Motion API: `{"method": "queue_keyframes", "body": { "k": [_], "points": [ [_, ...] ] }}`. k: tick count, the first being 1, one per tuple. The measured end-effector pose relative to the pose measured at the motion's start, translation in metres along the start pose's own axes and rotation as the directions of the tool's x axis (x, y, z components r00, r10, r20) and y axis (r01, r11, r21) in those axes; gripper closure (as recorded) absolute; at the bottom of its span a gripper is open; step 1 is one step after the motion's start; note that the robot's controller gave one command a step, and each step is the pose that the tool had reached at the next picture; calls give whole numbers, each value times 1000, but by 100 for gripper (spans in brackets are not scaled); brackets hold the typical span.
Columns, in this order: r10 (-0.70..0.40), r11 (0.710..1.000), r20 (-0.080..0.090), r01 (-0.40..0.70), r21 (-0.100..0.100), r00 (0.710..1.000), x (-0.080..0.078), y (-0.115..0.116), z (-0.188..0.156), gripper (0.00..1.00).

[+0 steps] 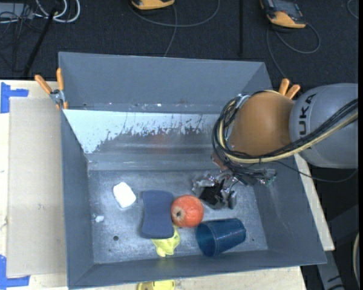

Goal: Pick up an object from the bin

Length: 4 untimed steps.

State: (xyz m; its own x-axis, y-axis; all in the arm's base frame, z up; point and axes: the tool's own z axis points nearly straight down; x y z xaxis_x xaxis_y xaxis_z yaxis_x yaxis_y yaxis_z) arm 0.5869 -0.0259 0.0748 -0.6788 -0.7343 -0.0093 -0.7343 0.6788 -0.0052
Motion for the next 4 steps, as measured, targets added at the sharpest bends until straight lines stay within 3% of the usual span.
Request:
{"method": "queue_keyframes", "body": {
  "k": [4],
  "points": [
    [1, 1000, -7, -1, -5, 1000, -1, 1, -21, 100]
  ]
}}
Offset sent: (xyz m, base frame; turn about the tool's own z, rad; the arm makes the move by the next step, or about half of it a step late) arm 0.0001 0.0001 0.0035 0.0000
